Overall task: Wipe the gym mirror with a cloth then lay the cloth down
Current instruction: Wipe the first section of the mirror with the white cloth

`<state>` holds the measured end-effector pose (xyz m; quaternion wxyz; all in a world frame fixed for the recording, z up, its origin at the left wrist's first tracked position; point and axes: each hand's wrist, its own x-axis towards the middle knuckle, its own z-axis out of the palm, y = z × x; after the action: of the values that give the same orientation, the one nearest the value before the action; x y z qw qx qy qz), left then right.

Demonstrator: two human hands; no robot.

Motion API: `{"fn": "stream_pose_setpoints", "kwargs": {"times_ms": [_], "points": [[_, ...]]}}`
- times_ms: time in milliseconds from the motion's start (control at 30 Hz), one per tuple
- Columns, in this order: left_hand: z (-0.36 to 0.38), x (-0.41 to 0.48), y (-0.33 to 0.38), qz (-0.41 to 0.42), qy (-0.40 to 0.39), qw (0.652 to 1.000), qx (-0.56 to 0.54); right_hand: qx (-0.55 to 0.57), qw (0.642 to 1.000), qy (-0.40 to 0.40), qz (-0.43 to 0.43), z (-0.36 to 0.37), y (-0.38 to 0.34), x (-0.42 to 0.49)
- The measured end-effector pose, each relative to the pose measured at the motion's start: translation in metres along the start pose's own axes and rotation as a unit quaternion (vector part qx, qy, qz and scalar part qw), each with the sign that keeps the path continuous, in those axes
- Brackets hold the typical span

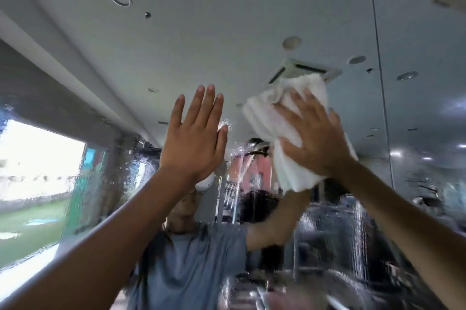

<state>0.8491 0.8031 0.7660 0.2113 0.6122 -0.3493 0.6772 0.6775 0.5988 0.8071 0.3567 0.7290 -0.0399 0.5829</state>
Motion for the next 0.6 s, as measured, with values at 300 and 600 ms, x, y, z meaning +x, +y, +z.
{"fn": "stream_pose_setpoints", "kwargs": {"times_ms": [300,600], "points": [[0.001,-0.002,0.004,-0.009,0.002,1.0,-0.001,0.032,0.973,0.01,0.228,0.002,-0.032,0.083],[0.0,-0.019,-0.001,0.026,0.032,0.999,0.002,-0.002,1.0,-0.008,0.009,0.004,0.011,-0.022]]}}
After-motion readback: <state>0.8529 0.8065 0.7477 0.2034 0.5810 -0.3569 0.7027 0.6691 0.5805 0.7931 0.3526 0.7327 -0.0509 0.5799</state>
